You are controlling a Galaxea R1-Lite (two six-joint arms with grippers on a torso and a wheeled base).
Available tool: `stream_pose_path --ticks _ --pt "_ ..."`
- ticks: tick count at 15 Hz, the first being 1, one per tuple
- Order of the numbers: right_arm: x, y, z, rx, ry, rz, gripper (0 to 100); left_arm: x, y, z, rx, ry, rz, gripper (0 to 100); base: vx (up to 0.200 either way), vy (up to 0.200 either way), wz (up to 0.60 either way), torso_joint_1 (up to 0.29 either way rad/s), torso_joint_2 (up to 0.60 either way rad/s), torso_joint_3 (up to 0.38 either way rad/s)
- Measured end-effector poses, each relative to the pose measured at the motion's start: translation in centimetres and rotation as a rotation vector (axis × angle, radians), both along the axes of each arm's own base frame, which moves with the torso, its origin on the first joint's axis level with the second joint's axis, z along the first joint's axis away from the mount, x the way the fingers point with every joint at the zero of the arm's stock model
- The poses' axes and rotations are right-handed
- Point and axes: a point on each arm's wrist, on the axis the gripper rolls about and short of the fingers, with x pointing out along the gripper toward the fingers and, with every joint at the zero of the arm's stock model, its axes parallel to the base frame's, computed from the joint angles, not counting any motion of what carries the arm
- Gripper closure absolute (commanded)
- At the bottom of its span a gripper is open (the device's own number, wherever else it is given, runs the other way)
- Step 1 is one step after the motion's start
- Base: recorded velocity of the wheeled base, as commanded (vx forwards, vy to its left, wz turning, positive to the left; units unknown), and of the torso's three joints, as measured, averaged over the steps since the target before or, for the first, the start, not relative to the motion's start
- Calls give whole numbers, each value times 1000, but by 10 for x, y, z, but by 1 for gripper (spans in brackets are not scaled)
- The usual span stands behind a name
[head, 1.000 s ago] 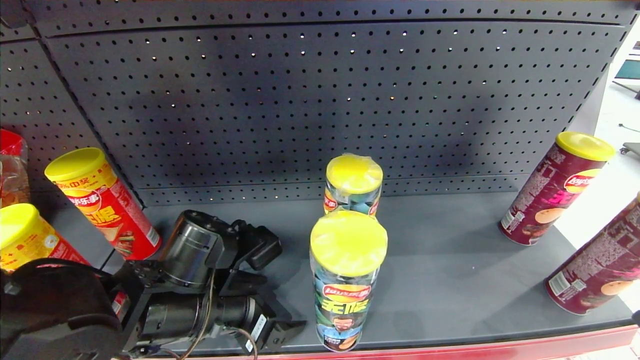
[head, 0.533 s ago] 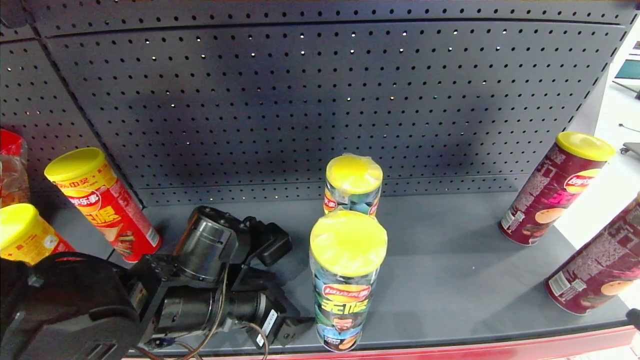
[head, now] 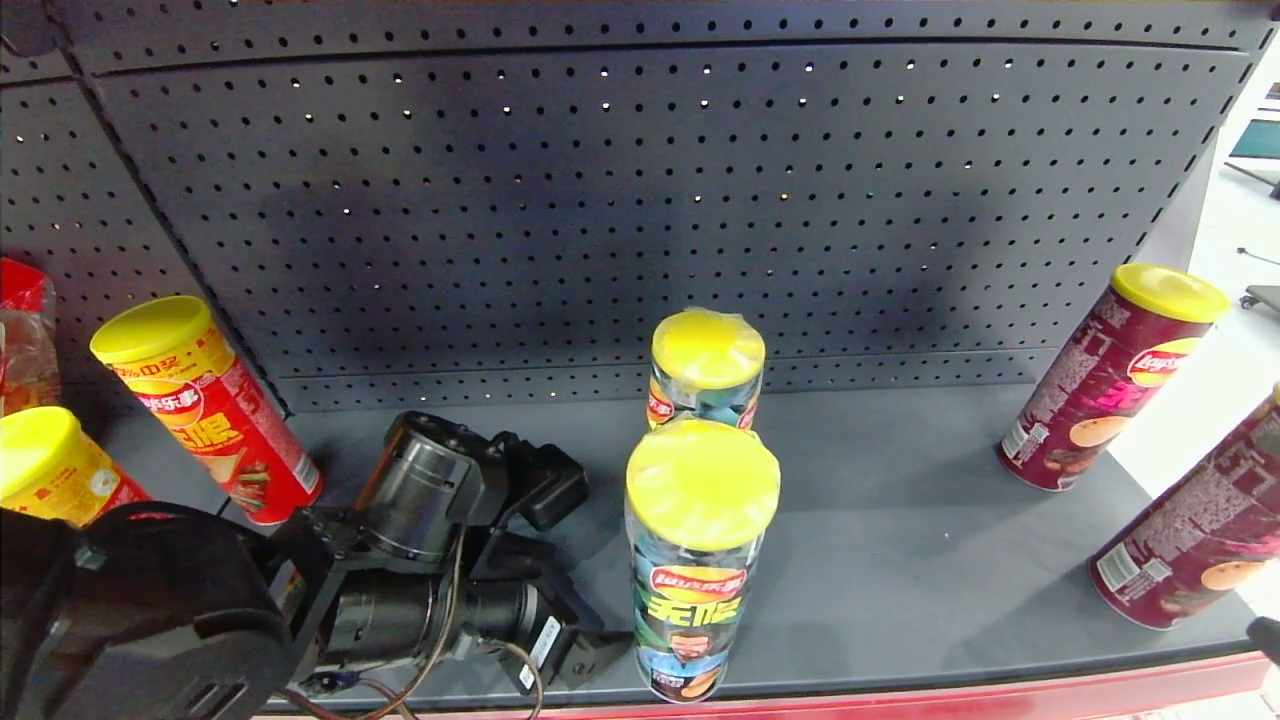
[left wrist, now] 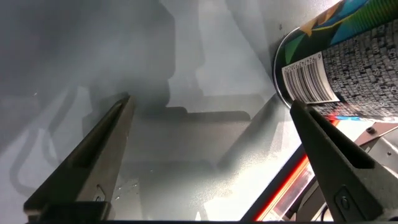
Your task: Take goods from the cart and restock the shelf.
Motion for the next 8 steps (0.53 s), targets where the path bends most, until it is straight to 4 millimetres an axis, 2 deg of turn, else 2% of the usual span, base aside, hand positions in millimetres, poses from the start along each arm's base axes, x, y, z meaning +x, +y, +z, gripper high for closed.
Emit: stream_pose_path --ticks 3,5,8 --pt "0 0 -2 -2 6 0 0 -4 4 0 1 3 12 0 0 0 0 0 0 0" --pt "-2 -1 -8 -4 16 -1 0 -14 17 6 -8 1 37 0 0 0 0 0 0 0" --pt "-10 -6 -17 1 18 -7 0 -37 45 33 -69 -89 89 0 0 0 0 0 0 0"
